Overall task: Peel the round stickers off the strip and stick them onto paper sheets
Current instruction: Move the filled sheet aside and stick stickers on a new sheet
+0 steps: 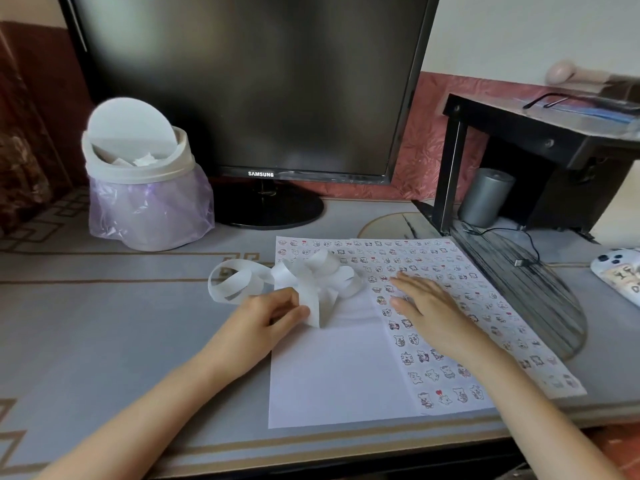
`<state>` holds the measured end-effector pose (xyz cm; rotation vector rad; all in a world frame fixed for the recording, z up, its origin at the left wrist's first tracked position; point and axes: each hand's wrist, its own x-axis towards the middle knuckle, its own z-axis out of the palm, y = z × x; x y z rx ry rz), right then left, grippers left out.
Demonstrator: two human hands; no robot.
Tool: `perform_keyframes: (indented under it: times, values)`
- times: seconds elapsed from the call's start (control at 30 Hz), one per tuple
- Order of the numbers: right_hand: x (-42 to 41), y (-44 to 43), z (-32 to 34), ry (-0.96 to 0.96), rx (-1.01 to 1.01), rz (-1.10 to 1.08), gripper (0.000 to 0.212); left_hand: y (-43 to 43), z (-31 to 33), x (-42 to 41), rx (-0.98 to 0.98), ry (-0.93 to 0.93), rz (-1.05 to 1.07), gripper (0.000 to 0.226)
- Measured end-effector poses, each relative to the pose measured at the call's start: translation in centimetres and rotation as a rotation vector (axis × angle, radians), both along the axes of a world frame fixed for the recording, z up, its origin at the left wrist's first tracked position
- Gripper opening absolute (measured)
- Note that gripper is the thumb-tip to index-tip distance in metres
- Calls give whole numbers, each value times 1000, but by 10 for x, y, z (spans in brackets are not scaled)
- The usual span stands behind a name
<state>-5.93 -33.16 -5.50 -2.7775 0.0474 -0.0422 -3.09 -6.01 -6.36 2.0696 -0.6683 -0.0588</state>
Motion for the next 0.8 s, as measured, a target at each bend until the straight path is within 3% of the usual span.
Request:
perform_keyframes:
  times: [0.5, 0.8]
  values:
    - [-3, -33, 3, 18, 9, -83, 53, 15, 5, -7, 78, -65, 135, 25]
    - [-5, -33, 4, -16, 59, -88, 50, 20, 6, -11, 4, -35, 150, 22]
